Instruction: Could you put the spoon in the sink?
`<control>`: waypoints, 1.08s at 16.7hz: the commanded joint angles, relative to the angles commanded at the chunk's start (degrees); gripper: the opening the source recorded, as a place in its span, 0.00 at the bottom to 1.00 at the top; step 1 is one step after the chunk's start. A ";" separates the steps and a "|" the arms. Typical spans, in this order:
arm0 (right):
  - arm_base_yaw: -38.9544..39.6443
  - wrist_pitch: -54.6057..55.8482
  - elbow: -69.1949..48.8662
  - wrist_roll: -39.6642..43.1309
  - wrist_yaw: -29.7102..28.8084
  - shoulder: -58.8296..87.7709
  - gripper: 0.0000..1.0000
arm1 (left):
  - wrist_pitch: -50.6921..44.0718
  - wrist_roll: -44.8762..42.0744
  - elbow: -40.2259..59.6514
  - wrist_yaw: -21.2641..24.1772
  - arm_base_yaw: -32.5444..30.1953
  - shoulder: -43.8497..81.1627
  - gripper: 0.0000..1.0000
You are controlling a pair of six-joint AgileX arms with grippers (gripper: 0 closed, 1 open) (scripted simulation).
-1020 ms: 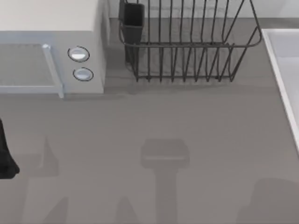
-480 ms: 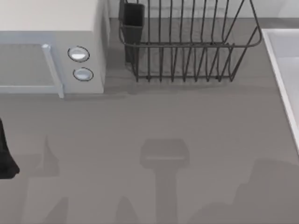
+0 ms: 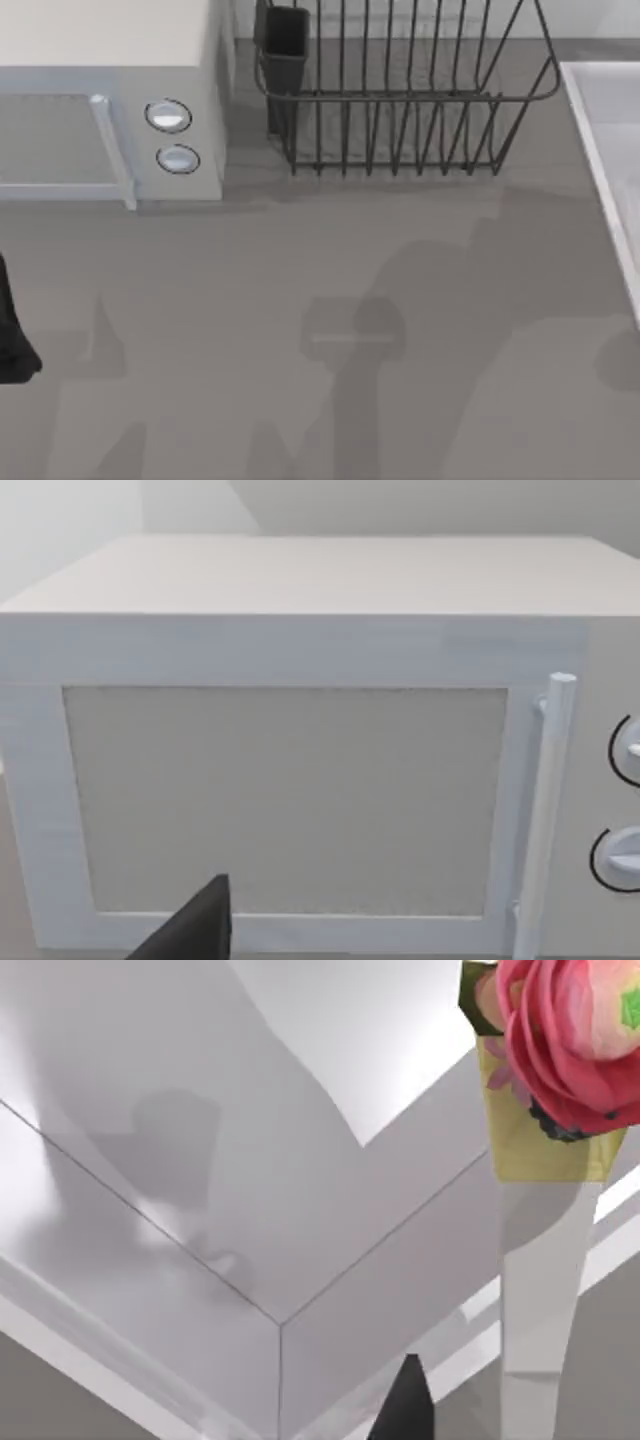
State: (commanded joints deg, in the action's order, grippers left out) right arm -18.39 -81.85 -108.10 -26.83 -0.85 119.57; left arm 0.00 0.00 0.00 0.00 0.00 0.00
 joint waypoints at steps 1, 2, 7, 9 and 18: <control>0.85 -2.07 -6.68 -0.88 0.01 4.40 0.00 | 0.00 0.00 0.00 0.00 0.00 0.00 1.00; 1.70 -4.06 -13.30 -1.75 0.02 8.68 0.00 | 0.00 0.00 0.00 0.00 0.00 0.00 1.00; 5.85 -11.92 -41.62 -5.60 -0.01 26.50 0.00 | 0.00 0.00 0.00 0.00 0.00 0.00 1.00; 7.23 -13.88 -49.27 -6.75 -0.09 31.62 0.00 | 0.00 0.00 0.00 0.00 0.00 0.00 1.00; 8.79 -15.71 -57.99 -8.21 -0.22 37.48 0.00 | 0.00 0.00 0.00 0.00 0.00 0.00 1.00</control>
State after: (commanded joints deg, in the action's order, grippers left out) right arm -9.60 -97.56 -166.09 -35.04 -1.08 157.05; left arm 0.00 0.00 0.00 0.00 0.00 0.00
